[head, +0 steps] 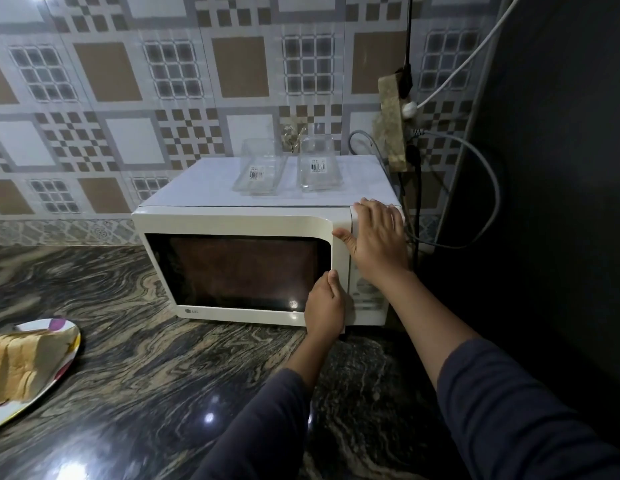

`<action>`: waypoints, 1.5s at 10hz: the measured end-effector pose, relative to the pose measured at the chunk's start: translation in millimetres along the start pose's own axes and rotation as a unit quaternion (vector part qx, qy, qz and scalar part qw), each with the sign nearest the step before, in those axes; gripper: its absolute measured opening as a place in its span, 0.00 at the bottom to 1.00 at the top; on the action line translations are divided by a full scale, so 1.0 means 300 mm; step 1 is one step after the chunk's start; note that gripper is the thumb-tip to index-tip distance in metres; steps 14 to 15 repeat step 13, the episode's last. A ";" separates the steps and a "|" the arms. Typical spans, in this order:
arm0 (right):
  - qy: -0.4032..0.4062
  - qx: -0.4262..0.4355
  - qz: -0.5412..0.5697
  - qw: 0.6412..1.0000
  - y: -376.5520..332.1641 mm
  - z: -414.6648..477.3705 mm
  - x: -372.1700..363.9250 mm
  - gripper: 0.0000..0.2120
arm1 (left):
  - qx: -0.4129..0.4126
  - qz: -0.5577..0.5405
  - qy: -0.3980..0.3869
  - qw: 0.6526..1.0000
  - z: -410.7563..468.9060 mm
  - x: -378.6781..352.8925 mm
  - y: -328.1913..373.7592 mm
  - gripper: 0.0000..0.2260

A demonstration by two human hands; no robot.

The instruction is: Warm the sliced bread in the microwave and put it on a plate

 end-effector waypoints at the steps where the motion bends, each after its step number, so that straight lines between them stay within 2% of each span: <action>1: -0.030 -0.001 0.004 1.000 -0.007 0.001 0.000 0.44 | 0.014 0.000 0.004 1.000 -0.007 0.002 0.004 0.18; 3: -0.062 0.008 -0.005 0.998 -0.008 0.004 0.008 0.50 | 0.020 -0.008 0.004 1.000 -0.017 -0.004 0.004 0.19; 4: -0.061 0.010 -0.006 0.998 -0.005 0.006 0.012 0.49 | 0.021 -0.014 -0.002 1.000 -0.011 -0.008 -0.005 0.19; 6: -0.054 0.009 0.000 0.999 -0.001 0.007 -0.008 0.44 | 0.014 -0.010 0.002 1.000 0.001 -0.015 -0.019 0.18; 8: -0.021 -0.006 -0.028 0.999 0.003 0.021 -0.012 0.34 | 0.012 -0.012 -0.001 1.000 0.038 -0.034 -0.023 0.18; 9: -0.003 0.000 -0.028 1.000 0.008 0.017 -0.012 0.34 | 0.014 -0.013 0.003 1.000 0.037 -0.034 -0.025 0.18; 10: -0.033 0.008 -0.008 0.999 0.007 0.005 -0.030 0.36 | 0.001 -0.026 -0.004 1.000 0.040 -0.032 -0.033 0.18; 11: -0.015 -0.002 0.009 1.000 -0.005 -0.028 -0.014 0.31 | -0.004 -0.023 -0.029 0.999 0.028 -0.024 -0.014 0.19; 12: 0.031 -0.004 0.072 0.997 0.003 -0.112 -0.003 0.26 | -0.018 0.021 -0.037 0.999 0.005 -0.002 -0.039 0.17; 13: 0.009 -0.026 0.102 0.994 0.037 -0.255 -0.045 0.25 | -0.001 0.079 -0.050 0.996 -0.060 0.038 -0.138 0.15; 15: 0.009 -0.026 0.102 0.994 0.037 -0.255 -0.045 0.25 | -0.001 0.079 -0.050 0.996 -0.060 0.038 -0.138 0.15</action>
Point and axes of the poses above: each hand's wrist, its own z-axis towards the middle knuckle, its own x-axis out of the back of the hand, y = z × x, the point moved 8 cm from there along z, towards the middle knuckle, and after that the axes turned 9 degrees about -z, right-handed, at the moved point
